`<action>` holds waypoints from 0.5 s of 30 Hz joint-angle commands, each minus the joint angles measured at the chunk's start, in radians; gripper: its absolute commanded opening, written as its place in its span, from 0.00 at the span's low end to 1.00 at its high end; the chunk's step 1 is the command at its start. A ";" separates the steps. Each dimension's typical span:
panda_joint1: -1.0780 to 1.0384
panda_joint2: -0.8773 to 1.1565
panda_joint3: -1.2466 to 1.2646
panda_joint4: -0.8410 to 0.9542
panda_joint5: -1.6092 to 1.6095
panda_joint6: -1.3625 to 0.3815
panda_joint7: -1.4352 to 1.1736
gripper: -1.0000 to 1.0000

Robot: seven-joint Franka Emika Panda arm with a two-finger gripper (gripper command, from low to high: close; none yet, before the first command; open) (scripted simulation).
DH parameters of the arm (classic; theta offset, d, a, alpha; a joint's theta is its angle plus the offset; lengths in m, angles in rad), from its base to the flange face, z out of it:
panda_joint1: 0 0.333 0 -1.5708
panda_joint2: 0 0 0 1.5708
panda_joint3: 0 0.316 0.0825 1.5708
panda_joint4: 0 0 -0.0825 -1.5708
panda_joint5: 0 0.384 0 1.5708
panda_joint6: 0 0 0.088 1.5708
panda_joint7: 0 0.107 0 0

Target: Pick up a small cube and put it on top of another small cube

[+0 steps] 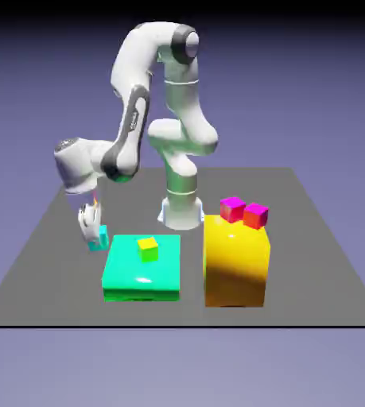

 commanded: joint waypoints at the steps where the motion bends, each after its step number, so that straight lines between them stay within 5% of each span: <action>1: 0.019 -0.036 0.032 0.004 -0.008 -0.040 -0.009 0.00; 12: 0.365 -0.435 0.385 0.048 -0.063 -0.478 -0.134 0.00; 15: 0.373 -0.430 0.399 0.017 -0.059 -0.442 -0.138 0.00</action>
